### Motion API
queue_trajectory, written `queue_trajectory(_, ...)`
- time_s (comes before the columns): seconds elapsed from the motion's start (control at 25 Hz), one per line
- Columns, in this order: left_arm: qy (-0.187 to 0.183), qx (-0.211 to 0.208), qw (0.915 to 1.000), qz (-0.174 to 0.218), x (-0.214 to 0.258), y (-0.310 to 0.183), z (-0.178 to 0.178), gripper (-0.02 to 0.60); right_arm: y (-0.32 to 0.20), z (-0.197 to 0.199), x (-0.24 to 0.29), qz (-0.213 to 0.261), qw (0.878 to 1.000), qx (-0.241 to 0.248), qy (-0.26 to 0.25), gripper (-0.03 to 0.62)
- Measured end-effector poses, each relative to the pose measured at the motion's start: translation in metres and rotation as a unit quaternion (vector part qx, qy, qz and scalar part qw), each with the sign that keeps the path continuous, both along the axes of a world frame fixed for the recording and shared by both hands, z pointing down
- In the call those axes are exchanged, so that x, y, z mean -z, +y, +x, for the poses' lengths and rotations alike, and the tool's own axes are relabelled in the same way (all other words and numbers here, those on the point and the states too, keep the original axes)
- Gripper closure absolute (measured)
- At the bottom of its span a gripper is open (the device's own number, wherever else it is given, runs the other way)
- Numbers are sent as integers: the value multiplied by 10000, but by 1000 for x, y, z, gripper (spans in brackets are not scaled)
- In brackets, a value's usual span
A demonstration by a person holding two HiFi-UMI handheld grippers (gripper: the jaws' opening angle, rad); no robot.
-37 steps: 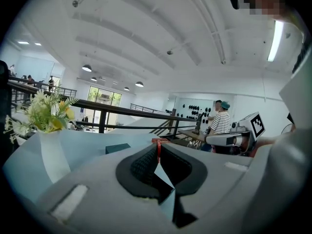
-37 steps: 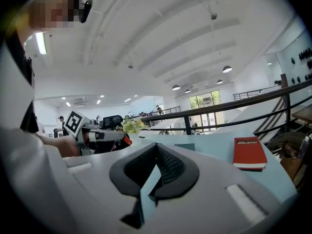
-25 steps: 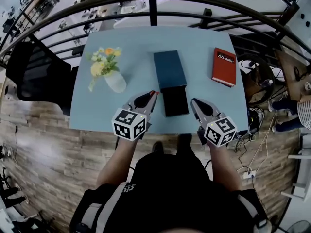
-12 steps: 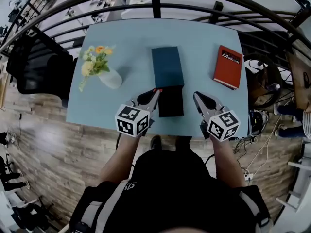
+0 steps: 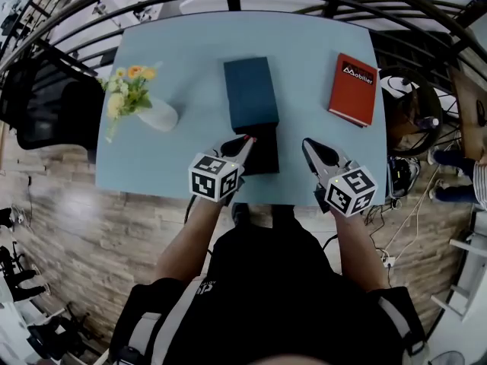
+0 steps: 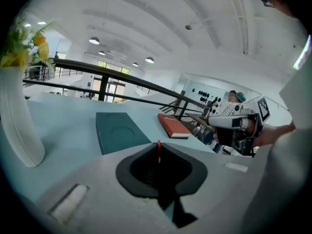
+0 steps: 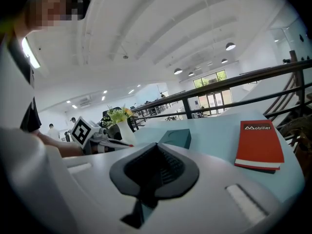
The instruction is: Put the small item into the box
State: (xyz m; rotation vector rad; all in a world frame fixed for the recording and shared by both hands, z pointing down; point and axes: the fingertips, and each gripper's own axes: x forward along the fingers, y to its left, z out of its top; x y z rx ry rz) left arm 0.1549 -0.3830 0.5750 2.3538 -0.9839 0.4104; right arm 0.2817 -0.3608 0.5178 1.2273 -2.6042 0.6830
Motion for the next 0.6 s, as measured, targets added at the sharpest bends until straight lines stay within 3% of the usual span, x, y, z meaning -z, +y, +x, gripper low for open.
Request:
queue_trajectory(0.32,-170,-209,9976,-645,-57,5,12,561,0,-2,-8,-88,10000,12,1,592)
queue_trajectory(0.6,-458,-590,9931,-909,-83,14,27,561,8,0,-11,-125,9999,24,21,592)
